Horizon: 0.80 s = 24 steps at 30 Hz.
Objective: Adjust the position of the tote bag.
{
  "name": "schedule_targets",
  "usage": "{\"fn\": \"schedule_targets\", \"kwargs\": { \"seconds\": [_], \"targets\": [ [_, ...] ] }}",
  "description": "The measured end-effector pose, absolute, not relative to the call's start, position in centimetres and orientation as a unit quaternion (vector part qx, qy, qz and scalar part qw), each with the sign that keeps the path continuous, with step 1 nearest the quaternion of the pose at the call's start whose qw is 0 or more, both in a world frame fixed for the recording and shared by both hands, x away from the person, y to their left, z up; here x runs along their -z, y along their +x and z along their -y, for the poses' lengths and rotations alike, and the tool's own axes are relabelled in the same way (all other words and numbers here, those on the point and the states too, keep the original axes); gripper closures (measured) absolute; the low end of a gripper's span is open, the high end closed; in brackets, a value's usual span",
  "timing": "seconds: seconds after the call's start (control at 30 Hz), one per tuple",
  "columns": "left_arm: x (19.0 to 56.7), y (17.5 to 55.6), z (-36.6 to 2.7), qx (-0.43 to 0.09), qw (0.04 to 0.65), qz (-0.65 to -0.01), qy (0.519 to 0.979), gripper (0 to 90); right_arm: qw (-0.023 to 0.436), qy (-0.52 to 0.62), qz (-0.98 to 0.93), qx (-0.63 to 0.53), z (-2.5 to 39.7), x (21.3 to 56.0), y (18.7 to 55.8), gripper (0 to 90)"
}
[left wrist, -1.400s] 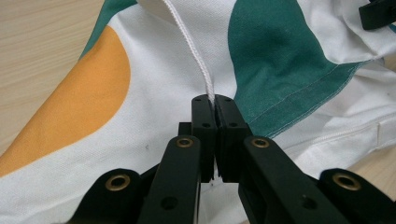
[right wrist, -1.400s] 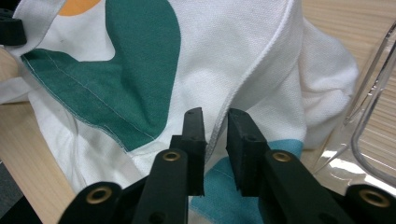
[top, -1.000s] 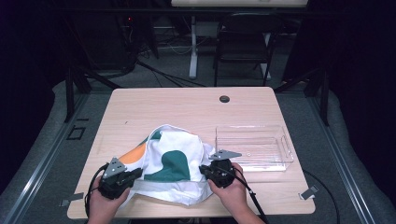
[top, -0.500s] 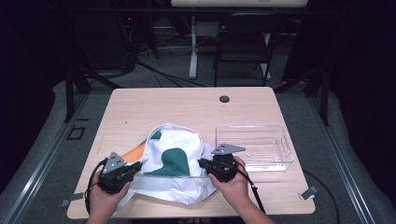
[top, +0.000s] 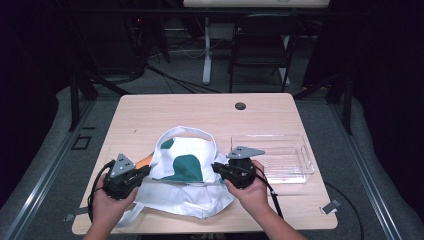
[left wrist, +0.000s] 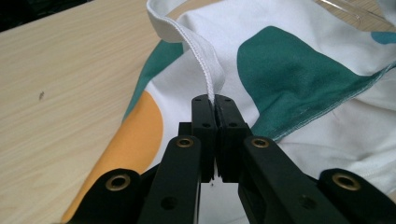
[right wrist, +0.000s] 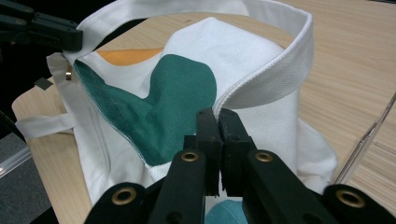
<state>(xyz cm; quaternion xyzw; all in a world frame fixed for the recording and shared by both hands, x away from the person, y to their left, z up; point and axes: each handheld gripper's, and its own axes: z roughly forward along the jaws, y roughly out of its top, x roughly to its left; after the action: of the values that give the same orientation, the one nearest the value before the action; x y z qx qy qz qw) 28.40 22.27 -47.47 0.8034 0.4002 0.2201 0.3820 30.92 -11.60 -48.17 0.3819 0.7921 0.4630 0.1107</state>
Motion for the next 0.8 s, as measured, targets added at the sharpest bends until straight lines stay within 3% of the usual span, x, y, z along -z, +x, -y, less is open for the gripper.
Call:
{"fn": "schedule_targets", "kwargs": {
  "seconds": [0.53, 0.8],
  "targets": [
    [44.2, 30.8, -21.6, -0.239, 0.386, -0.400, 0.797, 88.6, 0.102, 0.384, -0.799, -0.452, 12.2, 47.1, 32.1, 86.6],
    [43.7, 31.9, -21.4, -0.239, 0.380, -0.407, 0.796, 88.5, 0.100, 0.372, -0.807, -0.448, 12.4, 46.8, 32.3, 77.9]
  ]
}}
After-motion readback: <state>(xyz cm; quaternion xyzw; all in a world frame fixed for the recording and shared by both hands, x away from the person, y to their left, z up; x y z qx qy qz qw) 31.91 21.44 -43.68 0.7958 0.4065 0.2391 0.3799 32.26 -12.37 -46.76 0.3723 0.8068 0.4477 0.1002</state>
